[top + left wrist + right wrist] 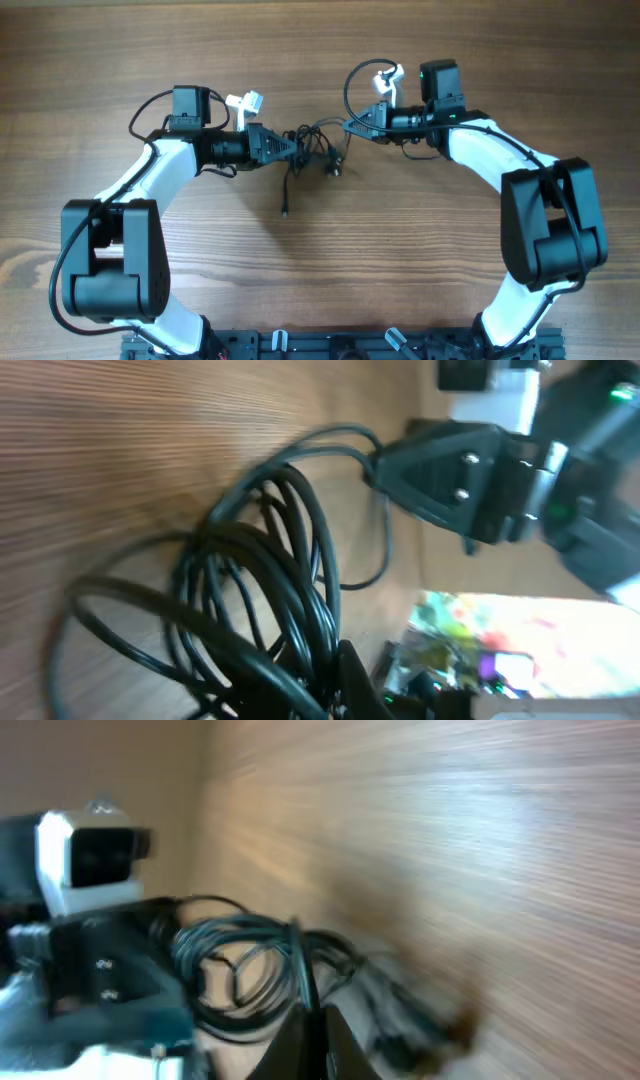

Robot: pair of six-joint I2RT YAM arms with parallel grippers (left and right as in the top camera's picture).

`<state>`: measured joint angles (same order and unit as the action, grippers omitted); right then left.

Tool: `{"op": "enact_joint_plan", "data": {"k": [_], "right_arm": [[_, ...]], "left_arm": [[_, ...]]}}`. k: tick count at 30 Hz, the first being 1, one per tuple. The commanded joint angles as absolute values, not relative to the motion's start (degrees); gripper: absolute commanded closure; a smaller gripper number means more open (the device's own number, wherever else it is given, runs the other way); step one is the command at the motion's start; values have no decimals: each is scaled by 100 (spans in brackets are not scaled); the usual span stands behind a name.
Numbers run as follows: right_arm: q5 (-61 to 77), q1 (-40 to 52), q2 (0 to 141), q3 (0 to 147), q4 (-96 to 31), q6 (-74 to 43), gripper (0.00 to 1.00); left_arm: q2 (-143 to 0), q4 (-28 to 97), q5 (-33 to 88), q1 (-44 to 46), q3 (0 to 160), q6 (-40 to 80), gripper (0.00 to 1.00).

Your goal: Untangle cables

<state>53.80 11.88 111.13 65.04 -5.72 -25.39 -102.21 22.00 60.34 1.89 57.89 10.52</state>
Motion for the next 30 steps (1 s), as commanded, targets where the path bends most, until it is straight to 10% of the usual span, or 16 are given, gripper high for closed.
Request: {"op": "enact_joint_plan", "data": {"k": [1, 13, 23, 27, 30], "right_arm": [[3938, 1031, 11122, 6512, -974, -1789, 96], [2220, 1004, 10667, 7347, -2346, -1745, 96], [-1017, 1004, 9782, 7769, -2722, -567, 96], [-1190, 1004, 9793, 7767, -2644, -607, 32], [-701, 1004, 9793, 7767, -2718, -613, 20]], "left_arm": [[-10200, 2440, 4558, 150, 5813, 937, 96], [-10049, 2749, 4036, 148, 5854, 336, 96], [-6663, 1100, 2790, 150, 5896, 705, 94], [-6377, 1769, 2327, 150, 5894, 683, 94], [-6552, 2252, 2331, 174, 5894, 690, 93]]}}
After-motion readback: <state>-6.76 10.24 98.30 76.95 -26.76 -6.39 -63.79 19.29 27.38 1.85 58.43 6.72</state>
